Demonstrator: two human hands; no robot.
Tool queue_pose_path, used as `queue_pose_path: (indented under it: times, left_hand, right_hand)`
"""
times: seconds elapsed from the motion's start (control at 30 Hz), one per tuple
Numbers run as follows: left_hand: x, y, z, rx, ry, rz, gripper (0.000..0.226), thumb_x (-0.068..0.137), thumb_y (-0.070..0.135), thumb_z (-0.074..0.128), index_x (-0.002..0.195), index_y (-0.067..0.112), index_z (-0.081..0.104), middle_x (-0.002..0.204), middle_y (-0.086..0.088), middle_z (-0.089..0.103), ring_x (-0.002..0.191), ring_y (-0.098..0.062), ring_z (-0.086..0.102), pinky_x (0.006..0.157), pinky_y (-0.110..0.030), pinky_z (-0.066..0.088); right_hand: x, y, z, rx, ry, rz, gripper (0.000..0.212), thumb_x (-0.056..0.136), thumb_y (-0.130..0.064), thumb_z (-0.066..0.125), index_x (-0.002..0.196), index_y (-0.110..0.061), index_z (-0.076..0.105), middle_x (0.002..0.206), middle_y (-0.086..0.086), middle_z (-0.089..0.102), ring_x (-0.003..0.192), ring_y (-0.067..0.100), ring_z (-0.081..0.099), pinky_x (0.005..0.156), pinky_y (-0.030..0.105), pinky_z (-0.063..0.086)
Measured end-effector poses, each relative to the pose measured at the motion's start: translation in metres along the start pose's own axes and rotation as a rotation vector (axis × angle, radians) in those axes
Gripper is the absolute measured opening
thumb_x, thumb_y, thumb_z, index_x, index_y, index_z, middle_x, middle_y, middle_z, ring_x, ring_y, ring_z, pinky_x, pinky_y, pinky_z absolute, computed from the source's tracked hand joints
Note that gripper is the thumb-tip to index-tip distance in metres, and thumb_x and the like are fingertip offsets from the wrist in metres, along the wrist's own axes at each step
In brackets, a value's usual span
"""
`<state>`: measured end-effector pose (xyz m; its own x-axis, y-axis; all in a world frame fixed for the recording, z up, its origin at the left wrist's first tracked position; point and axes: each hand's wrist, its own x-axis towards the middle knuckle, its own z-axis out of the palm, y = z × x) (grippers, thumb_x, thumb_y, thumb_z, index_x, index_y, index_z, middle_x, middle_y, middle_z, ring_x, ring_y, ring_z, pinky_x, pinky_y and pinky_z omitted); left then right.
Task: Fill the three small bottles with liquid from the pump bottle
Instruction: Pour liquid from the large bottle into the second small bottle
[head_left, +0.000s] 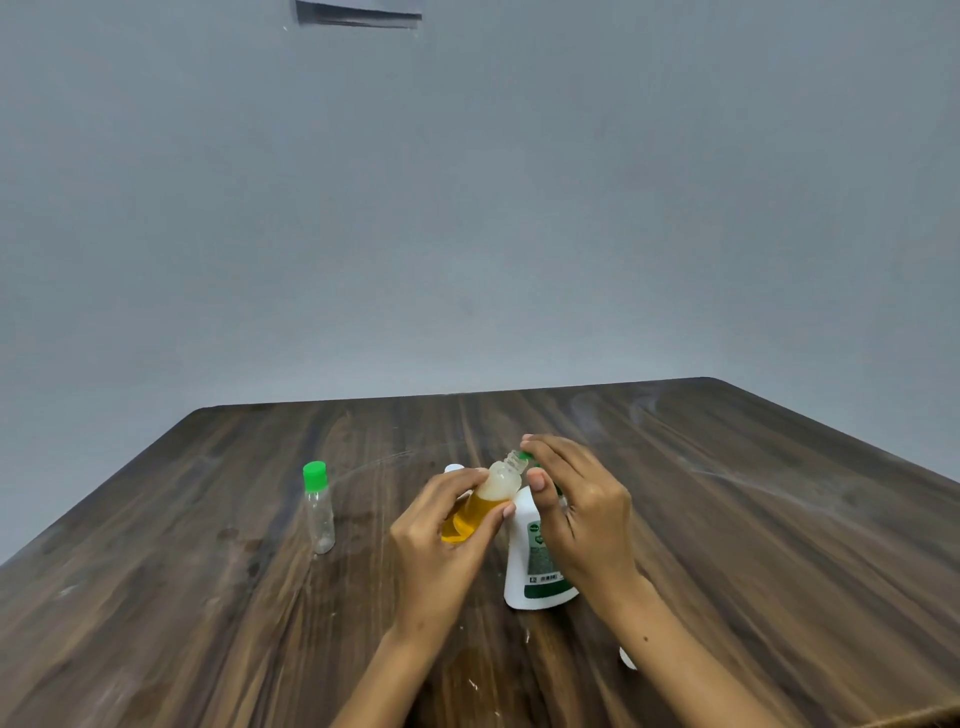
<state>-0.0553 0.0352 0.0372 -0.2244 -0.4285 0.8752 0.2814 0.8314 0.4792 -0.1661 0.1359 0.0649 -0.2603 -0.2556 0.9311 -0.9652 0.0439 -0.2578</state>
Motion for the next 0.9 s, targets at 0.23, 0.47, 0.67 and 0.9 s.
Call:
queue_pose_path:
  times: [0.23, 0.47, 0.67, 0.9]
  left_hand:
    - [0.0007, -0.0004, 0.0000, -0.003, 0.007, 0.008, 0.032, 0.072, 0.018, 0.083, 0.101, 0.008, 0.073, 0.100, 0.004, 0.071, 0.095, -0.007, 0.068, 0.077, -0.026, 0.057]
    - [0.0006, 0.0016, -0.0005, -0.001, 0.003, 0.008, 0.032, 0.072, 0.021, 0.082, 0.101, 0.010, 0.073, 0.100, 0.006, 0.071, 0.095, -0.006, 0.067, 0.076, -0.025, 0.057]
    - [0.0007, -0.0002, 0.0007, -0.004, 0.017, 0.007, 0.032, 0.072, 0.020, 0.083, 0.100, 0.009, 0.073, 0.099, 0.005, 0.071, 0.094, -0.008, 0.068, 0.076, -0.027, 0.057]
    - [0.0009, -0.0010, 0.0004, -0.007, 0.028, 0.014, 0.032, 0.071, 0.020, 0.082, 0.100, 0.009, 0.073, 0.099, 0.005, 0.071, 0.094, -0.007, 0.068, 0.076, -0.029, 0.057]
  right_hand:
    - [0.0015, -0.0012, -0.0009, -0.010, -0.012, -0.012, 0.064, 0.099, -0.057, 0.029, 0.108, -0.009, 0.071, 0.109, 0.001, 0.069, 0.102, 0.009, 0.061, 0.085, 0.010, 0.042]
    - [0.0075, 0.0002, -0.0053, 0.008, -0.030, -0.041, 0.062, 0.099, -0.056, 0.029, 0.110, -0.010, 0.069, 0.112, 0.000, 0.068, 0.104, 0.008, 0.060, 0.085, 0.016, 0.046]
    - [-0.0001, -0.0004, -0.0005, 0.004, -0.004, -0.012, 0.064, 0.099, -0.055, 0.029, 0.105, -0.008, 0.071, 0.106, 0.001, 0.069, 0.098, 0.009, 0.062, 0.081, 0.015, 0.047]
    - [0.0044, 0.0001, -0.0002, 0.009, 0.005, -0.026, 0.062, 0.100, -0.054, 0.028, 0.106, -0.009, 0.071, 0.106, 0.001, 0.069, 0.098, 0.006, 0.060, 0.080, 0.012, 0.044]
